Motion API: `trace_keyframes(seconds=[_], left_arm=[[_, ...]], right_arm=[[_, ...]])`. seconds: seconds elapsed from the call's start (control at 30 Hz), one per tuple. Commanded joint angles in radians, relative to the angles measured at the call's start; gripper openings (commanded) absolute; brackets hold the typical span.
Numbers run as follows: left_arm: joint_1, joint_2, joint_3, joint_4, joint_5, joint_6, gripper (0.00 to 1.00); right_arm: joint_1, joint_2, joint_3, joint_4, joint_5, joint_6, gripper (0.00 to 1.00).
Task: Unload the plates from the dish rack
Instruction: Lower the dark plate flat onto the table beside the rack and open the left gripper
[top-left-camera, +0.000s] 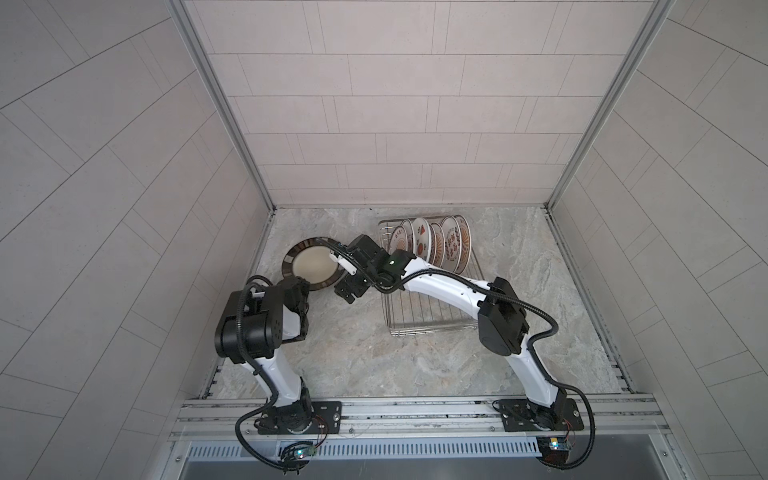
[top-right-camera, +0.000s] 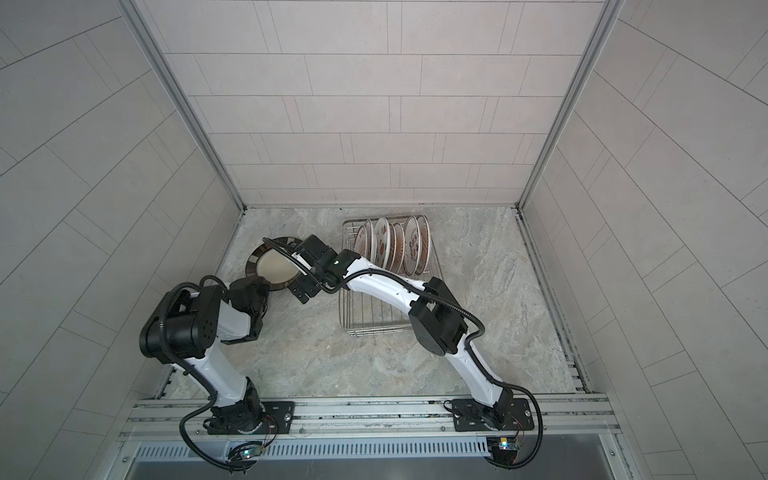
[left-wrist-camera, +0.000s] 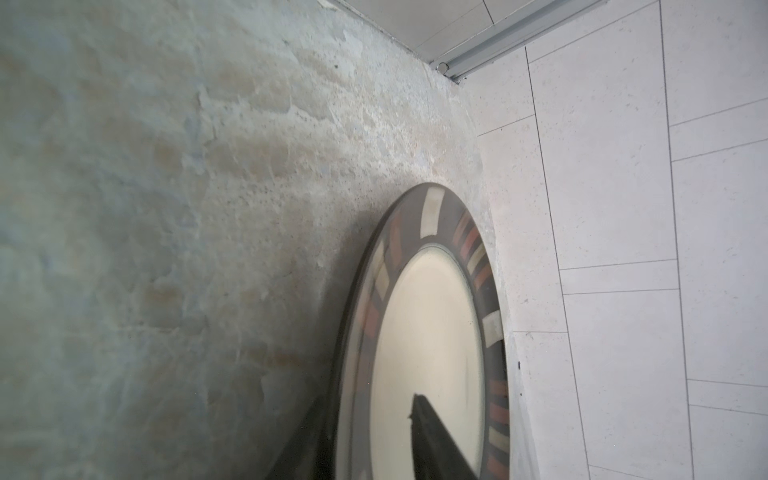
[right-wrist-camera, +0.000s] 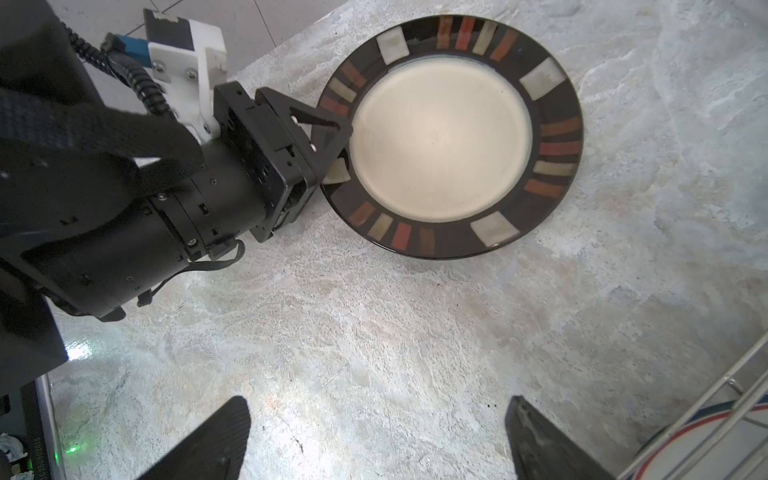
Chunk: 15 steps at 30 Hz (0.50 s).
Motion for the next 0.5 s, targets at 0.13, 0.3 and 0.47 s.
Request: trace_keyframes(seconds=[0.13,0.3,0.47], left_arm=[[0.01,-0.063,-0.026,0.011,-0.044,0.017,0.59],[0.011,-0.131,-0.052,-0.018,-0.064,0.035,1.0],[0.01,-0.215,-0.099,-0.041,-0.082,0.044,1.0]], right_arm=[[0.005,-0.016,0.017,-0.023,0.01,-0.016,1.0],[0.012,-0.049,-0.009,-0.009,0.019,-0.025,1.0],[0.026,-0.114,-0.085,0.045,0.049,-0.04,1.0]])
